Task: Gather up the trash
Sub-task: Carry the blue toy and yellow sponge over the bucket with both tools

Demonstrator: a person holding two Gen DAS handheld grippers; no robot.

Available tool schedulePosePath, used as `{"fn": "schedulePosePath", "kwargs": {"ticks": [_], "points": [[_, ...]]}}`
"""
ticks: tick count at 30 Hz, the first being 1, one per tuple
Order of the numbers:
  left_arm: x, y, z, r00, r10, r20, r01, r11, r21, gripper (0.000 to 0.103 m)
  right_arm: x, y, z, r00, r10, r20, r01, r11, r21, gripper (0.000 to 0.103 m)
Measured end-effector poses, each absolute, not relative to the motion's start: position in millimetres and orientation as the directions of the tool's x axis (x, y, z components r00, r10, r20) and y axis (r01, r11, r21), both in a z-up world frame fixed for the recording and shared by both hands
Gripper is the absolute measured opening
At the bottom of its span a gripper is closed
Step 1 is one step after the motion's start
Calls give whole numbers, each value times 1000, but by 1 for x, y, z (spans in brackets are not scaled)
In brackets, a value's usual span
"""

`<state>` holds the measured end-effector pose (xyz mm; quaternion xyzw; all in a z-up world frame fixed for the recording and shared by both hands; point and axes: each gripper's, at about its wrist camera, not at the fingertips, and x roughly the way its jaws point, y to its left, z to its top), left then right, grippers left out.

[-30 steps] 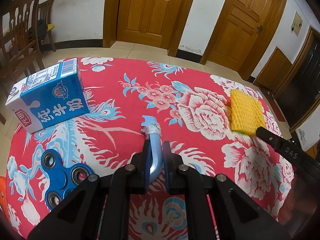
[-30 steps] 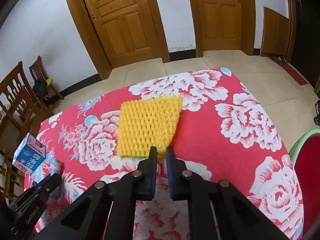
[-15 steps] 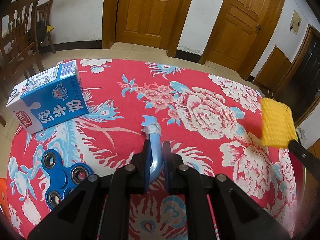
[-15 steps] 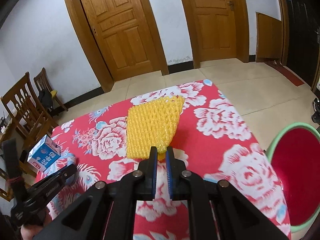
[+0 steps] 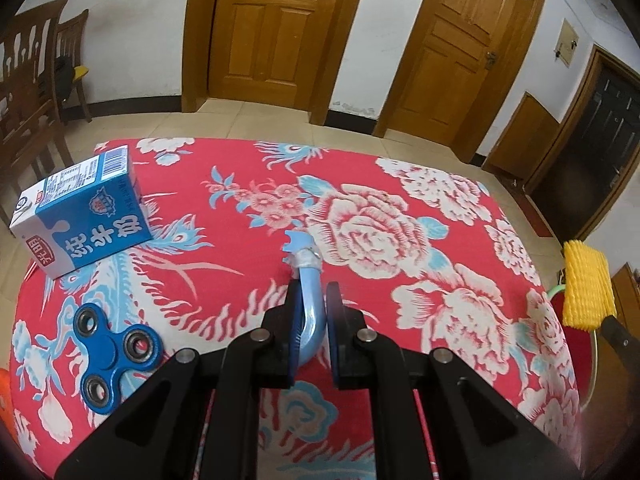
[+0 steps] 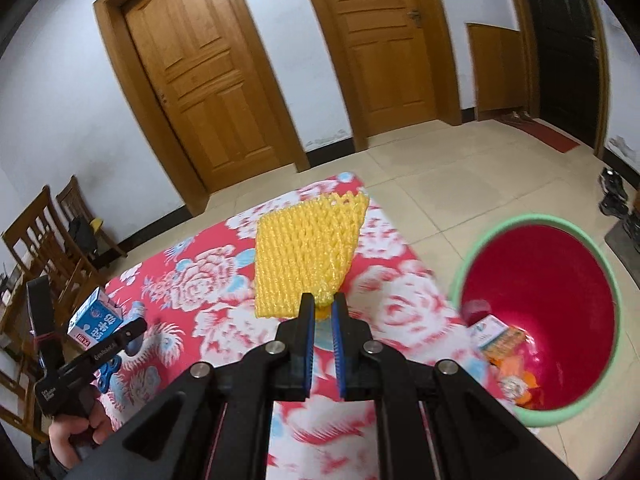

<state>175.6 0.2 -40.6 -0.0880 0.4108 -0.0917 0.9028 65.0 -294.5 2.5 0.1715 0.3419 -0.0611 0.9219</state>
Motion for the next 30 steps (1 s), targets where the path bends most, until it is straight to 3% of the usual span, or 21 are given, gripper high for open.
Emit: {"fn": "schedulePosePath", "kwargs": {"ticks": [30], "points": [[115,-145,5,533,-461,-710,424,871,-247,10,-24,-445,-41,705,-166,-690,540,757,369,12]]}}
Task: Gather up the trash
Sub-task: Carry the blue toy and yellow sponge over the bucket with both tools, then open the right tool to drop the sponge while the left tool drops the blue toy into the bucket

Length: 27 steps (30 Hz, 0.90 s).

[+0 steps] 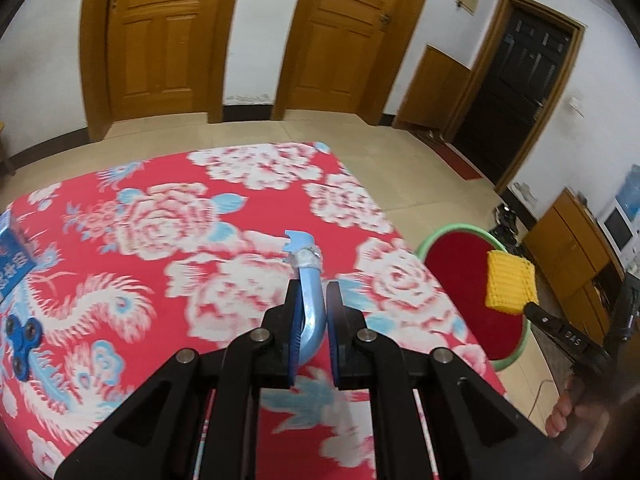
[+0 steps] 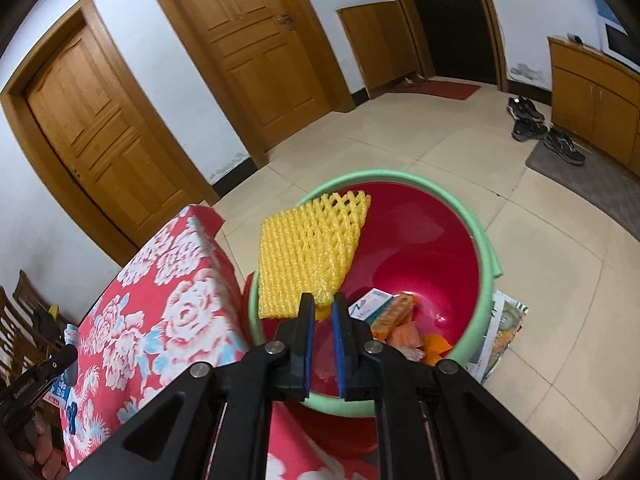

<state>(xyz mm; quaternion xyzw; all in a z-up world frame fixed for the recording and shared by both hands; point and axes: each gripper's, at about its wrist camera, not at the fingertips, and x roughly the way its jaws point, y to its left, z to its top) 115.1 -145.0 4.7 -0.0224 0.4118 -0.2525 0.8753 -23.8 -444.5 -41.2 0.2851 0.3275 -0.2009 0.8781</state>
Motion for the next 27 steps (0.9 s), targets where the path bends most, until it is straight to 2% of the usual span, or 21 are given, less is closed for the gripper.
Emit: {"fn": "schedulePosePath", "kwargs": {"ticks": [11,15,22,27], "points": [[100,-213,-2,448,-522,-726,531,809,-253,10,-41,-472,-52,699,-168,-695,562,730,389,17],[93,-240,-5,416,-545,-728,576,777,-253,10,-47,-478,-52,700,-171,-693,561,732,386,31],[80,-283,-14,357,-577,-734,650,718,-249,10,-58,-491,-52,704,-178,-687,566,726,391,45],[74,-310,-25,312,-590,-745,686,682,-254,10,-66,-497,-53,707,-172,-686,567,717,405,51]]}}
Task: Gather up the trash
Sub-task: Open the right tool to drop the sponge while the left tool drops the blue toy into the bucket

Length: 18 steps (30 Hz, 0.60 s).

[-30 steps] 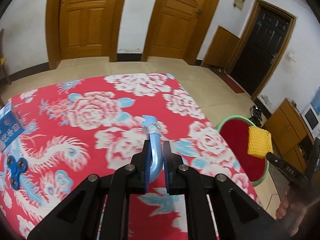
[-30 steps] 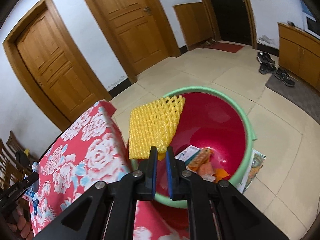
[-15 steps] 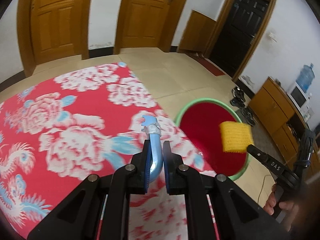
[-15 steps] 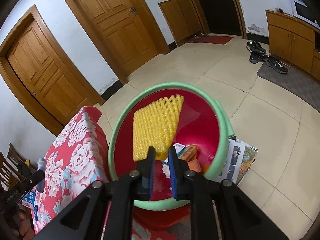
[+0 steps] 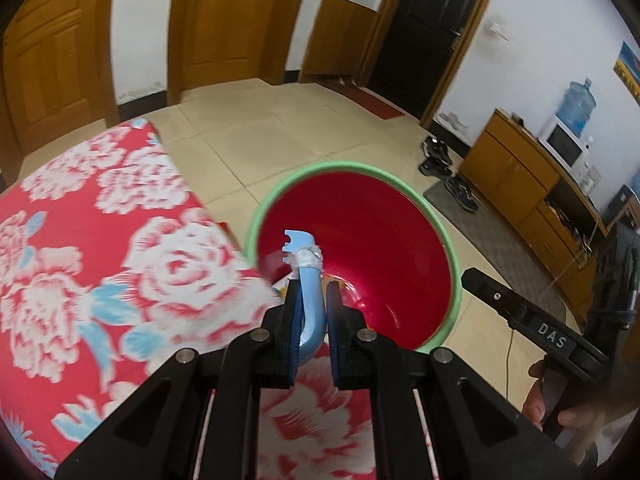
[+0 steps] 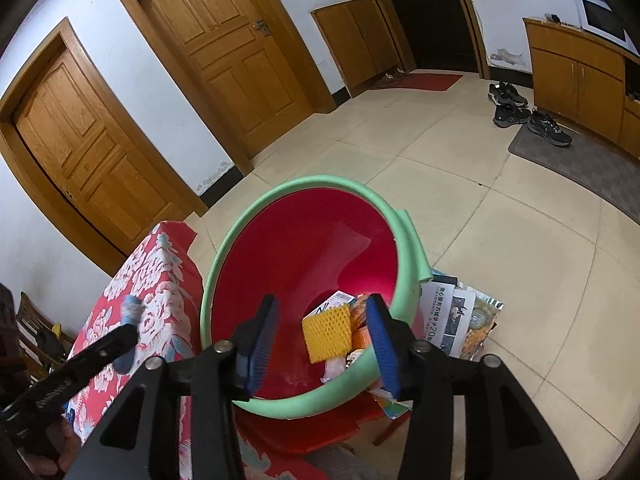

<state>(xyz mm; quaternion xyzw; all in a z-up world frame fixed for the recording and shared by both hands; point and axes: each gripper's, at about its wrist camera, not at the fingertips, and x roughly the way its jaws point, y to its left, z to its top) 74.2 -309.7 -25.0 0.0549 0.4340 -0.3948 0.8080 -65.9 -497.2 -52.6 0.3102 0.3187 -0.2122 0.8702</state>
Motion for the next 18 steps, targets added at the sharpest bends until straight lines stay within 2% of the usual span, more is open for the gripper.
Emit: {"fn": "schedulePosePath", "kwargs": {"ticks": [6,8,10,12,16,18], "points": [[68,-333,-35,284,-584,-761,712,660,-241,11,-73,-503,-53,707,-170,-687,575,704,417,65],[68,-338,-38,277,-574,-770,708,664,-241,23,-74,-503,-53,709,-164,-686,572,703,423,69],[69,-340,-40,283,-563,-777,694,679,-239,30,-74,-503,-53,711,-158,-686,566,708,423,73],[70,-340,-41,286,-556,-781,683,690,-241,30,-74,-501,-52,710,-155,-687,560,716,417,78],[75,-330,-42,309,-529,-790,638,731,-240,40,-74,-497,-50,705,-159,-691,556,729,400,83],[78,-322,-42,320,-518,-793,616,749,-241,40,-75,-495,-49,704,-161,-692,556,731,396,85]]}}
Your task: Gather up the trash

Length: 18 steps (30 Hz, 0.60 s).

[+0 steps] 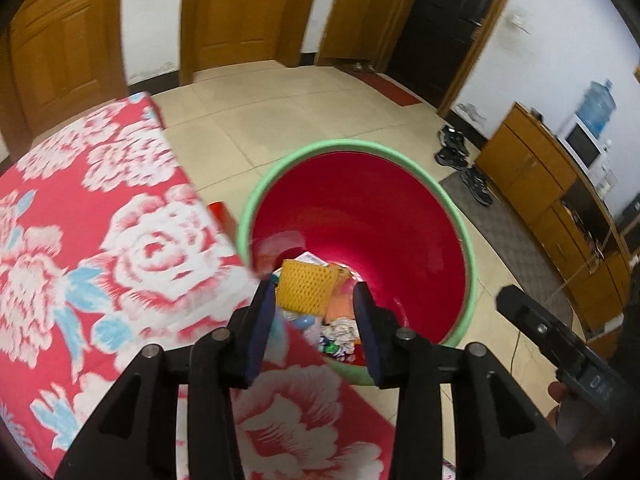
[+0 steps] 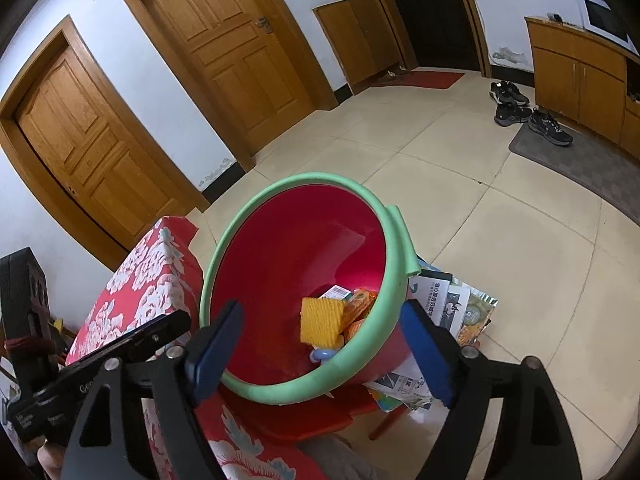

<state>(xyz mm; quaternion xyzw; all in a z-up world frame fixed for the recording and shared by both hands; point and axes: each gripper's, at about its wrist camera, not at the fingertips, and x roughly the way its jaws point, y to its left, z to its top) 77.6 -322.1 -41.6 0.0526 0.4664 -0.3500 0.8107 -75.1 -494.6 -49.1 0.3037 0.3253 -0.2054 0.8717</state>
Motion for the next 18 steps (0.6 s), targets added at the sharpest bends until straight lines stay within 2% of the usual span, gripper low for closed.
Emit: {"fn": "schedulePosePath", "kwargs": {"ticks": [7,18], "points": [[80,-286,-33,383,-474,-793,548,807,-218,43,-72,-477,-41,699,-167,-696,545,755,366,94],[68,-220,-13,478,-405,-779,439,879,-187,43,-64,-425,-15,735,-129,-666,454,823,341,96]]}}
